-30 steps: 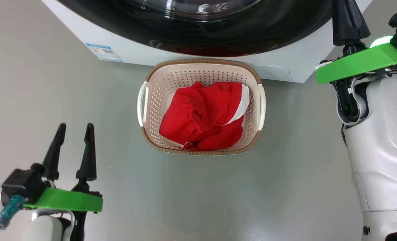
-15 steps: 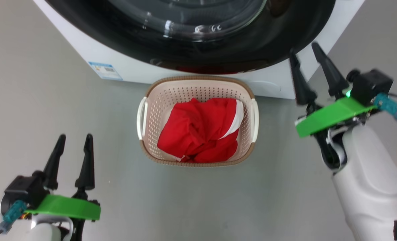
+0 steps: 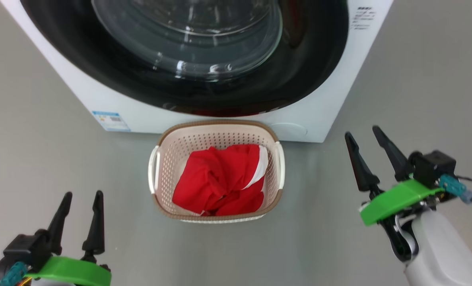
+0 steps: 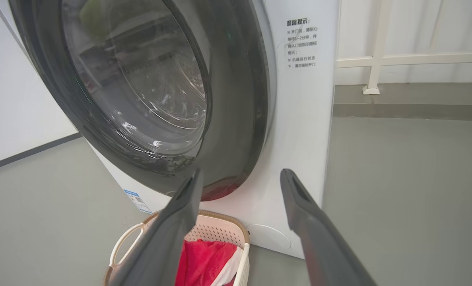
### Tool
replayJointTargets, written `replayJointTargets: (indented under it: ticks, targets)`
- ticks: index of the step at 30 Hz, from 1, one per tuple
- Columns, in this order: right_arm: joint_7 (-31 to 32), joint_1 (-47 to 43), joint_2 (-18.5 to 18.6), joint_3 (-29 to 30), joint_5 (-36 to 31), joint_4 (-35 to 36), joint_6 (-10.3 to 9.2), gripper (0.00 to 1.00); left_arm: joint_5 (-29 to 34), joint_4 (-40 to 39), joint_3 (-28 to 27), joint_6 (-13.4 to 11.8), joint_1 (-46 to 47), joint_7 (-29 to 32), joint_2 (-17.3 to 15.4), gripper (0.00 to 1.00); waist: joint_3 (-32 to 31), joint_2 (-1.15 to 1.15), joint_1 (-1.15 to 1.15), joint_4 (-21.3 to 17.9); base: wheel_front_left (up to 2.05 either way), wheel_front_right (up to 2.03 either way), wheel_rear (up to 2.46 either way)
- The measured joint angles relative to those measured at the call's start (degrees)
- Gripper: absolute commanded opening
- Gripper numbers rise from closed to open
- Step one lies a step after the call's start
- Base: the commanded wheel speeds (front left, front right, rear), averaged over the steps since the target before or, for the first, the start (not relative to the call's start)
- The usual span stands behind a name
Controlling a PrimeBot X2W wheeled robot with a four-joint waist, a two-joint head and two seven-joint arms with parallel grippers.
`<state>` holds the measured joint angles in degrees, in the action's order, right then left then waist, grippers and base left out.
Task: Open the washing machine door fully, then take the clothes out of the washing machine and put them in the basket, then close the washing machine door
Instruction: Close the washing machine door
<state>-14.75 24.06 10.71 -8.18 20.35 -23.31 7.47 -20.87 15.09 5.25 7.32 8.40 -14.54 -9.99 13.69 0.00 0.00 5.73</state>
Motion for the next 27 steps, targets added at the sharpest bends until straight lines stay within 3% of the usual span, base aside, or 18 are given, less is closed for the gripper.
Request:
replayJointTargets:
  ticks: [27]
  targets:
    - [0.01, -17.27, 0.49, 3.85, 0.43, 3.47, 0.00, 1.00, 0.12, -1.40, -2.47, 0.00, -9.50, 0.00, -0.94, 1.00, -9.51, 0.00, 0.00, -6.94, 0.00, 0.00, 0.00]
